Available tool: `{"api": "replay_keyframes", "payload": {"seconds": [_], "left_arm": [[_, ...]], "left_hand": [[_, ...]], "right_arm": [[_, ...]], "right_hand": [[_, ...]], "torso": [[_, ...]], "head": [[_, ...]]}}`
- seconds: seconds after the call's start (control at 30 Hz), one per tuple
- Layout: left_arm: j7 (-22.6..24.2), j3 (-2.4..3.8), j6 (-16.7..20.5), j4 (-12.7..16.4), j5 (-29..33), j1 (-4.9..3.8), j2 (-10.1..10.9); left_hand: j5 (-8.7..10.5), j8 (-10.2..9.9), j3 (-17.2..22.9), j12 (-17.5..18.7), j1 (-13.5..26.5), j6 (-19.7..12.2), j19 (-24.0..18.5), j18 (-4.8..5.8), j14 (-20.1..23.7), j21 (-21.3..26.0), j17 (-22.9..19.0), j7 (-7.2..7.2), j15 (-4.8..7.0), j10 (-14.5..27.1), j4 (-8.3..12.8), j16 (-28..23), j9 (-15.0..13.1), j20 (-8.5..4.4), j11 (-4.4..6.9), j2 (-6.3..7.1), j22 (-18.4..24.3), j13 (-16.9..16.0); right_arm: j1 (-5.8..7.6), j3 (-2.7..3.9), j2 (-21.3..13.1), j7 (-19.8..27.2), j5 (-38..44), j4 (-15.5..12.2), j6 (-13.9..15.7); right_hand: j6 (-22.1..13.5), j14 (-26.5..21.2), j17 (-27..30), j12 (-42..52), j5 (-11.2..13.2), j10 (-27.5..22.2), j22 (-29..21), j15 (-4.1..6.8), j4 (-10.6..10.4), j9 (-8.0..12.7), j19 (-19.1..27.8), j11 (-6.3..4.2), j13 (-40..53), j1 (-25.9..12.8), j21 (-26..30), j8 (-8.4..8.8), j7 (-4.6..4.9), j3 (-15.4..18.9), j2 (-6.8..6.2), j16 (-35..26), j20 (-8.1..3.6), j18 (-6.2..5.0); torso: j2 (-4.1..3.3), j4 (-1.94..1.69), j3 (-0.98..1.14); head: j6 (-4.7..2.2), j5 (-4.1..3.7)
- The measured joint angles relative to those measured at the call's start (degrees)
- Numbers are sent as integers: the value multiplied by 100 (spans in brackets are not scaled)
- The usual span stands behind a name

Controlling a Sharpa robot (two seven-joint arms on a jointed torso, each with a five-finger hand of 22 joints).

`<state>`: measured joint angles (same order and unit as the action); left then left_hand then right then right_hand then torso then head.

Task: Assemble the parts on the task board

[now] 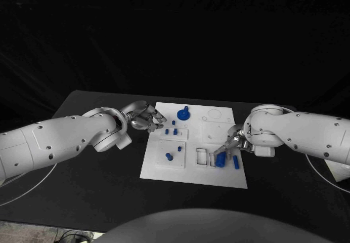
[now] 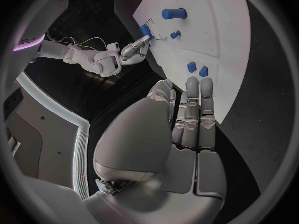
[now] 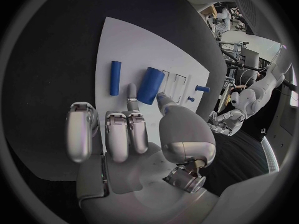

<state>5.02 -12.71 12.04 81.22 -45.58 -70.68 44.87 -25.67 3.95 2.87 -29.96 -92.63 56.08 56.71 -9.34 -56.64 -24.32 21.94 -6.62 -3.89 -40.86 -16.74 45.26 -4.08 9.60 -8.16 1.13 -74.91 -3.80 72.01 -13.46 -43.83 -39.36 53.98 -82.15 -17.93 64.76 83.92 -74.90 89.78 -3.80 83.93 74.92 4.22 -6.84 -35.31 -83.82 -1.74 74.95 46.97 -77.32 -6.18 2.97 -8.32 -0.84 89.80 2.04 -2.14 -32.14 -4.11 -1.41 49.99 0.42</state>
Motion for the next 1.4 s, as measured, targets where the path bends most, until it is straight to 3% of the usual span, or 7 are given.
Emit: {"api": "replay_keyframes", "payload": {"seconds": [0.2, 0.4, 0.47, 0.57, 0.67, 1.03, 1.4], "left_arm": [[-13, 0, -21, 0, 0, 0, -7], [-28, 0, -39, 0, 0, 0, -8], [-34, 0, -46, 0, 0, 0, -11], [-43, 0, -57, 0, 0, 1, -12], [-52, 0, -66, 0, 0, 1, -12], [-78, -1, -88, -2, 0, 2, -7], [-96, -1, -105, -22, 0, 5, -20]], "left_hand": [[1, 0, 0, 0, 0, 0, 21, 0, 0, 0, 0, 0, 0, 0, 0, 0, 0, 21, 0, 0, 0, 0], [1, 0, 0, 0, 0, 0, 21, -1, 0, 0, 0, 0, 0, 0, 0, 0, 0, 21, 0, 0, 0, 0], [-23, 0, 0, 0, 0, -21, 21, -1, 0, 0, -6, -21, 0, 0, 0, 0, 0, 21, 0, 0, 0, 0], [-23, 0, 0, 0, 0, -21, 21, 0, 0, 0, -6, -21, 0, 0, 0, 0, 0, 21, 0, 0, 1, 0], [-23, 0, 0, 0, 0, -21, 21, 0, 0, 0, -6, -21, 0, 0, 0, 0, 0, 21, 0, 0, 0, 0], [-23, 0, 0, 0, 0, -21, 21, 0, 0, 0, -6, -21, 0, 0, 0, 0, 0, 21, 0, 0, 1, 0], [-60, 0, 0, 0, 0, -21, 21, 0, 0, 0, -15, -21, 0, 0, 0, 0, 0, 21, 0, 0, 1, 0]], "right_arm": [[-49, 1, 60, 0, -5, 46, 11], [-89, 13, 109, 8, -63, 110, 39], [-93, 18, 111, 17, -103, 115, 49], [-99, 21, 108, 27, -161, 119, 74], [-104, 22, 93, 36, -211, 120, 104], [-96, 1, -19, 64, -357, 22, 245], [223, 6, 44, 55, -501, -119, 275]], "right_hand": [[-69, 0, -2, 0, -607, 1, 0, 0, 44, 6, 0, 42, 0, 73, 47, 77, 29, 26, 70, 0, 0, 0], [-79, 0, -5, 0, -1889, 1, 0, 0, 215, -48, 0, 42, -1, 294, 103, 69, 20, -145, 57, 0, 0, 0], [-81, 0, -4, 0, -2336, 0, 0, 0, 309, -69, 0, 43, -1, 367, 133, 74, 19, -239, 29, 0, 0, -86], [-103, 0, -4, 0, -3033, -9, 0, 0, 353, -146, 21, 54, -1, 467, 158, 74, 29, -287, -41, 0, -21, -92], [-87, 2, -4, 0, -3441, -6, 0, 1, 312, -237, 21, 52, -1, 486, 188, 28, 9, -330, -60, 0, -21, -92], [-119, 1, -3, 0, -3678, 1, 0, 41, 251, -521, 42, -1, -2, 486, 211, -137, -23, -391, -59, 0, -41, -91], [-119, 22, -2, 0, -3681, 0, 0, 61, 203, -673, 63, 0, -3, 486, 232, -200, -23, -439, -60, 0, -62, -92]], "torso": [[0, 1, 0], [-1, -1, 1], [-1, -2, 1], [-1, -2, 1], [-1, -1, 0], [1, 3, -2], [4, 1, -10]], "head": [[0, -8], [0, -9], [0, -1], [0, 7], [0, 13], [0, 33], [0, 16]]}}
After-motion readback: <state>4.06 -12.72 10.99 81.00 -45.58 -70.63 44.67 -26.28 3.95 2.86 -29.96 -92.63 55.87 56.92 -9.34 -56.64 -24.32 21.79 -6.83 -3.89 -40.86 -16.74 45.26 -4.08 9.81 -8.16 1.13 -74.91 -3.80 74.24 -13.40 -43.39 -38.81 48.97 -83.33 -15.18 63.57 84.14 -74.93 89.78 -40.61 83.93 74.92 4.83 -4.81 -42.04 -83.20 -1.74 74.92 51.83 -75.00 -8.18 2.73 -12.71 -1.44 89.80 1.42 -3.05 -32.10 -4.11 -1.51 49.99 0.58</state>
